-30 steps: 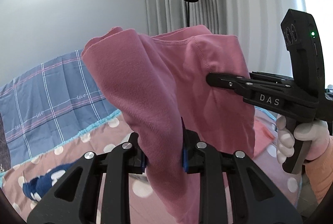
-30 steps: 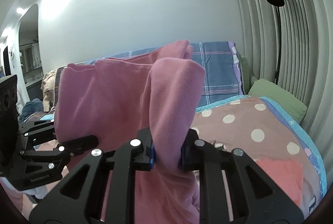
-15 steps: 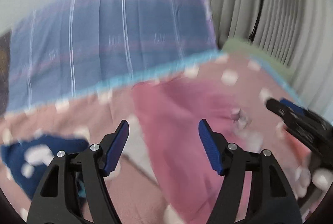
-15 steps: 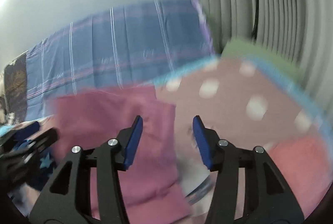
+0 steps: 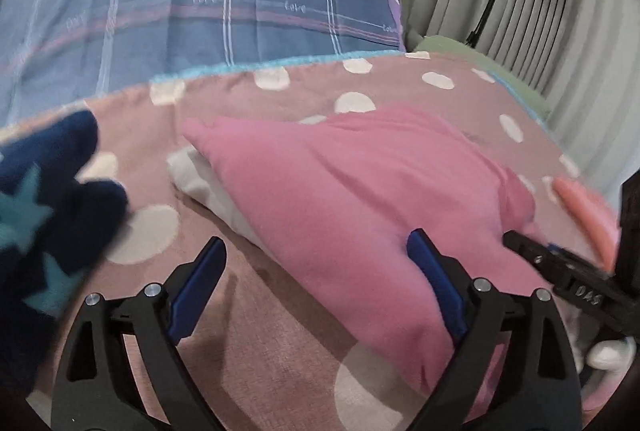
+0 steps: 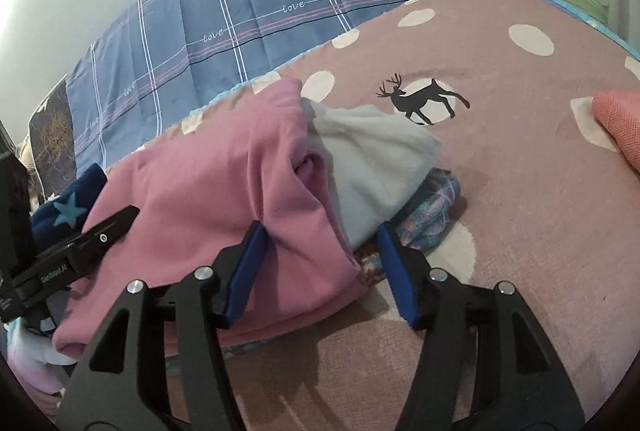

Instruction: Fold small clothes

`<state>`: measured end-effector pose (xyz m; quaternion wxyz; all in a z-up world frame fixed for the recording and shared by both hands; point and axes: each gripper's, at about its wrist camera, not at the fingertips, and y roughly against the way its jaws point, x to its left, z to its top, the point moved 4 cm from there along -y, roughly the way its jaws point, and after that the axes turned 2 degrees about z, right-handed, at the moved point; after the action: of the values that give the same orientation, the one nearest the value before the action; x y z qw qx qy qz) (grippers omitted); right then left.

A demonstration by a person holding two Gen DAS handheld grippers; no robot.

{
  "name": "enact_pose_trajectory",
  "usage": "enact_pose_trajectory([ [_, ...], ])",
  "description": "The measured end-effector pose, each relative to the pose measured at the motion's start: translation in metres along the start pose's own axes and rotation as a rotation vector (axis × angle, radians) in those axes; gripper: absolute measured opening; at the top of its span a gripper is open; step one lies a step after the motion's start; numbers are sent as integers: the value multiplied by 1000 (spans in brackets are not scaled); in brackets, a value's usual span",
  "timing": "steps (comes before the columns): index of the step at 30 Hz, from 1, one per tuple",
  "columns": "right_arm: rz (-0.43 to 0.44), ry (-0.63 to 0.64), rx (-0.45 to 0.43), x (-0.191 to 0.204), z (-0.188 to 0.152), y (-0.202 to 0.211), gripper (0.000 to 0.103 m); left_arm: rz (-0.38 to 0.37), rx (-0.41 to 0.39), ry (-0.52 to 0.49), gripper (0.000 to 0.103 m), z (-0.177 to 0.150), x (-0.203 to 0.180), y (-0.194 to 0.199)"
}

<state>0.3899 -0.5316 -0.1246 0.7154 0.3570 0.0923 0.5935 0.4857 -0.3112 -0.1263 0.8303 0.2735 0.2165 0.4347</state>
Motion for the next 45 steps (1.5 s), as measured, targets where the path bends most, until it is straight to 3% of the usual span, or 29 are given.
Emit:
enact_pose_trajectory([
  [4, -32, 14, -3, 2, 4, 6, 59, 173, -77, -114, 94, -3, -20, 11],
  [6, -93, 23, -8, 5, 5, 12, 60, 206, -68, -128, 94, -4, -21, 19],
  [8, -220, 2, -32, 10, 2, 43, 61, 194, -37, -94, 93, 1, -17, 36],
  [11, -88, 0, -87, 24, -17, 111, 59, 99, -81, -18, 93, -1, -11, 98],
  [12, -100, 42, -110, 29, -27, 133, 60, 78, -115, -23, 93, -6, -13, 121],
  [14, -128, 126, -153, 41, -52, 183, 72, 66, -152, -55, 96, -19, -18, 155],
  [17, -101, 140, -185, 56, -80, 238, 82, 25, -198, -100, 101, -51, -33, 212],
  [21, -81, 162, -250, 84, -114, 303, 92, -47, -247, -60, 101, -96, -42, 284],
  [23, -79, 182, -269, 99, -124, 321, 97, -20, -248, -36, 102, -112, -42, 303],
  [25, -75, 212, -294, 115, -139, 343, 100, 100, -222, 1, 102, -133, -38, 326],
  [27, -55, 242, -295, 126, -149, 355, 101, 179, -217, 6, 102, -148, -39, 344],
  [30, -22, 256, -301, 140, -165, 375, 101, 197, -248, -31, 102, -167, -46, 371],
  [33, -45, 234, -316, 144, -176, 393, 101, 270, -263, -69, 102, -181, -53, 393],
  [37, -69, 234, -298, 148, -187, 401, 101, 268, -299, -56, 102, -195, -56, 420],
  [45, -37, 252, -267, 161, -205, 408, 101, 318, -285, -47, 102, -215, -56, 440],
])
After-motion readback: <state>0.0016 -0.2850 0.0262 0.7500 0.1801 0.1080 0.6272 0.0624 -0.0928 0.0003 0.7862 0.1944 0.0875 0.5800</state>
